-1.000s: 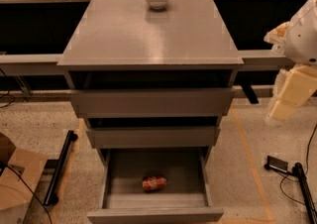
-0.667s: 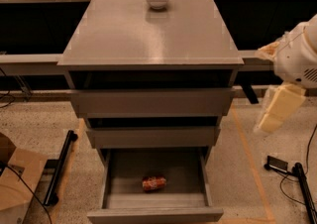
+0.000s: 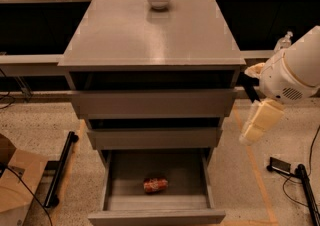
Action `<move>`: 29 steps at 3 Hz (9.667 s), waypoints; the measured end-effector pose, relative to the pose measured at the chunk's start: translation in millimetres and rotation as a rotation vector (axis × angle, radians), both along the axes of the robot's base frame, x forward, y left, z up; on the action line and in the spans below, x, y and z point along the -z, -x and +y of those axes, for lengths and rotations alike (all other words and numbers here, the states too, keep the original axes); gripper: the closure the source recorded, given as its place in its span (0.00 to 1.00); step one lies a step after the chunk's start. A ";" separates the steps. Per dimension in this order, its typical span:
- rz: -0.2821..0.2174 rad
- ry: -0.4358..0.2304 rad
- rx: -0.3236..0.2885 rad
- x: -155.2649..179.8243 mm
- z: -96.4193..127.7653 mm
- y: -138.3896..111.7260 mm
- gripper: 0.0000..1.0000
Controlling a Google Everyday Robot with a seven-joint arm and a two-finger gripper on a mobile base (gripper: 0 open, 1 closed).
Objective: Pick coke can from bottom drawer and place on counter
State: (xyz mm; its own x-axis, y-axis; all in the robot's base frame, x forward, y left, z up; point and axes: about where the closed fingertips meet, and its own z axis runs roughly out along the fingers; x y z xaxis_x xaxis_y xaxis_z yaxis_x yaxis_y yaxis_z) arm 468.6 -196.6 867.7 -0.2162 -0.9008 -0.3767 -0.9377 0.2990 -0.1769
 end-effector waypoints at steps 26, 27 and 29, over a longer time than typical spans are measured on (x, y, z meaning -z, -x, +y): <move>0.359 -0.546 0.011 720.3 230.9 -125.0 0.00; 0.389 -0.577 0.035 747.6 234.4 -124.2 0.00; 0.385 -0.582 0.042 743.7 232.7 -126.4 0.49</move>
Offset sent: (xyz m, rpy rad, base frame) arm 0.0340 0.0534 -0.0813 0.1085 0.1203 0.0699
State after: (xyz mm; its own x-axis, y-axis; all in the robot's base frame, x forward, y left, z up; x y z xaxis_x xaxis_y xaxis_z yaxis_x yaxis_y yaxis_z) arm 594.9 36.0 124.0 -0.4610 -0.5635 -0.6855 -0.8873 0.2813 0.3654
